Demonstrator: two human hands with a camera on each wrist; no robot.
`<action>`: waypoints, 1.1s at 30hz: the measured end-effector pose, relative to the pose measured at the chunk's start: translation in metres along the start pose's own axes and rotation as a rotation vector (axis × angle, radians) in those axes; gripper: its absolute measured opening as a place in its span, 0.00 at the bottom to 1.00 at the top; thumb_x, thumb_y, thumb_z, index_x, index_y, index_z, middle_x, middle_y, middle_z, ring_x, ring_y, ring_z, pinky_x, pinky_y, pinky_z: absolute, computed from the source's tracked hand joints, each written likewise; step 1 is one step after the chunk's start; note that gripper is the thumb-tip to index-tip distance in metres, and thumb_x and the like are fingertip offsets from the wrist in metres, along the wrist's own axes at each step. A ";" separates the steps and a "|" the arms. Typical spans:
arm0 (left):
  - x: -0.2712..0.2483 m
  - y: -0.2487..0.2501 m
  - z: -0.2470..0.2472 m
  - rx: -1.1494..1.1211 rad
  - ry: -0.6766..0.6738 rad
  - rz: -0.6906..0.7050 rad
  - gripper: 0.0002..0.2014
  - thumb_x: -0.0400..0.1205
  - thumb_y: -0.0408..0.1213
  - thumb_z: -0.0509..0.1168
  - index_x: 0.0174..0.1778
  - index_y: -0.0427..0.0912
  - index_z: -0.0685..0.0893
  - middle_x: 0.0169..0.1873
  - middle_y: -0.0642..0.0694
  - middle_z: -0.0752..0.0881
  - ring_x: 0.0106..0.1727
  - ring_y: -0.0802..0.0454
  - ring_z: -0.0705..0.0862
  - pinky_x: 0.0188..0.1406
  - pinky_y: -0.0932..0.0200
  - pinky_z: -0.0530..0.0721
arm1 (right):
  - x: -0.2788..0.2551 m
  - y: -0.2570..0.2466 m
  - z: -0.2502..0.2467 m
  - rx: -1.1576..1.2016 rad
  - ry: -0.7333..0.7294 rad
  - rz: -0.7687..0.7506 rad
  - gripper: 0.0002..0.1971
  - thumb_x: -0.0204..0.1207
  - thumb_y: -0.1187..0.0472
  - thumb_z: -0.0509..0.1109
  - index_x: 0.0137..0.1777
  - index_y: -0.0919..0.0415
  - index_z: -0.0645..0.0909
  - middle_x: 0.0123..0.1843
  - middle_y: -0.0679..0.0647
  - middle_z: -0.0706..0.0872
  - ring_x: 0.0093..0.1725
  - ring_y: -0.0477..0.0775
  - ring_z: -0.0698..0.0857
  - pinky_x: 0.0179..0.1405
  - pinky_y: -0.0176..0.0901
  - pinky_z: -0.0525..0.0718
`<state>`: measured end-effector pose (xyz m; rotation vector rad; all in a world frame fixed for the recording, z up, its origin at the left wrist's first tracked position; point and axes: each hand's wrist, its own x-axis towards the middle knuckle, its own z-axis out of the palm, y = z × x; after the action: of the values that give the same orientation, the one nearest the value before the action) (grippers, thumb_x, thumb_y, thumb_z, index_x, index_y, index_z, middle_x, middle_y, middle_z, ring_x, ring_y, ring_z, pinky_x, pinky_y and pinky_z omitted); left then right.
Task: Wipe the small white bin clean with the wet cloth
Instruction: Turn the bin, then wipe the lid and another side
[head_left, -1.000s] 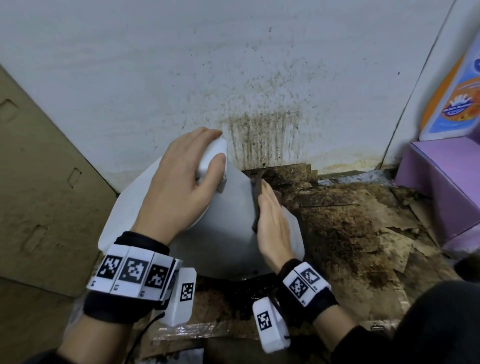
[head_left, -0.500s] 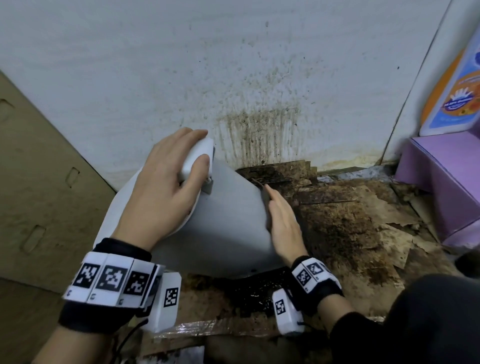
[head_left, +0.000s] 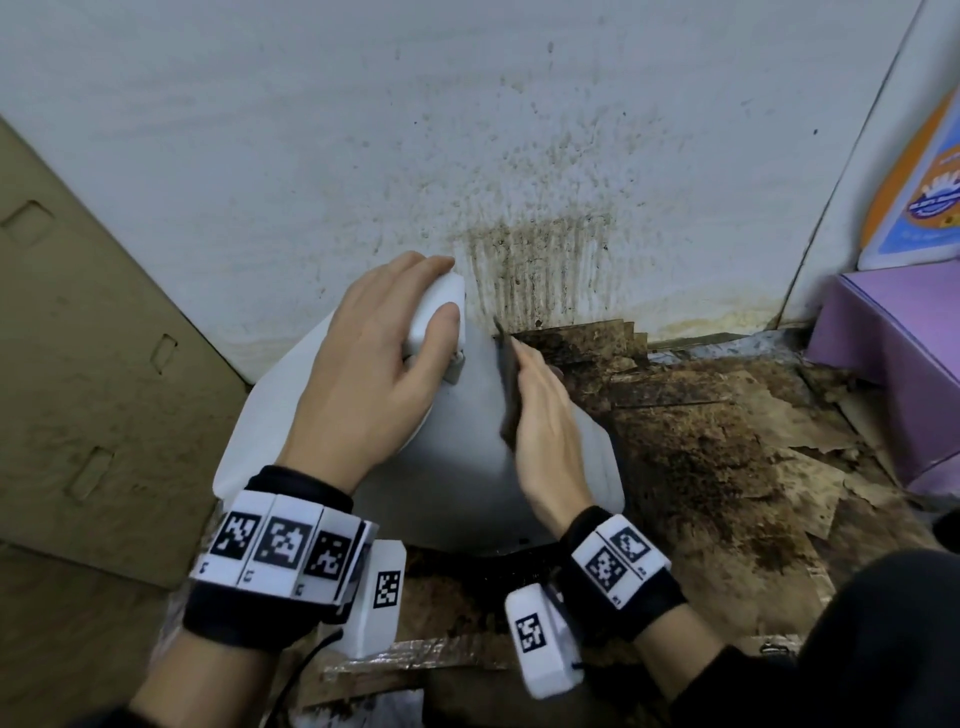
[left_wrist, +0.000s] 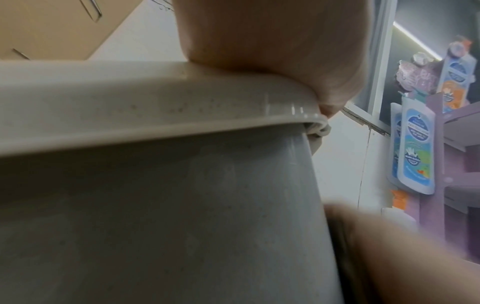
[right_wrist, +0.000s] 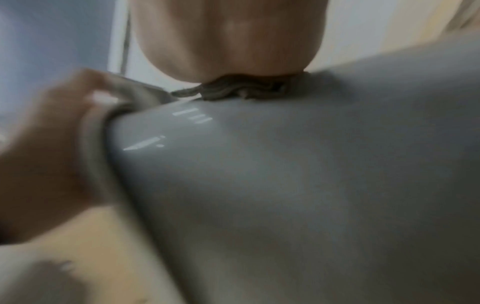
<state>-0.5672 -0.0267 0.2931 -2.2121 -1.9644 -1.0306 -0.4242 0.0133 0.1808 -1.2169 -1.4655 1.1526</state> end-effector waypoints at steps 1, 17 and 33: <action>0.000 0.001 0.001 0.002 -0.002 0.001 0.21 0.91 0.47 0.56 0.80 0.48 0.75 0.77 0.51 0.77 0.80 0.54 0.71 0.79 0.59 0.66 | -0.004 -0.015 0.008 0.051 -0.010 -0.027 0.24 0.95 0.53 0.44 0.88 0.44 0.66 0.89 0.39 0.65 0.88 0.36 0.58 0.91 0.48 0.55; 0.000 -0.013 -0.011 -0.013 0.029 -0.046 0.20 0.92 0.46 0.55 0.80 0.50 0.76 0.76 0.55 0.77 0.78 0.57 0.72 0.72 0.75 0.61 | -0.008 0.025 0.022 -0.140 0.112 -0.302 0.27 0.92 0.52 0.44 0.88 0.53 0.67 0.88 0.43 0.69 0.88 0.38 0.64 0.88 0.44 0.64; 0.001 -0.004 -0.007 -0.017 -0.008 -0.042 0.21 0.91 0.49 0.54 0.80 0.50 0.76 0.76 0.53 0.78 0.78 0.54 0.72 0.77 0.55 0.69 | -0.010 0.069 -0.025 -0.144 0.161 0.270 0.26 0.94 0.55 0.45 0.90 0.54 0.63 0.91 0.46 0.63 0.90 0.45 0.59 0.88 0.41 0.51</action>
<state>-0.5741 -0.0276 0.2969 -2.1961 -2.0210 -1.0495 -0.3867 0.0128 0.1172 -1.6081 -1.3084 1.1095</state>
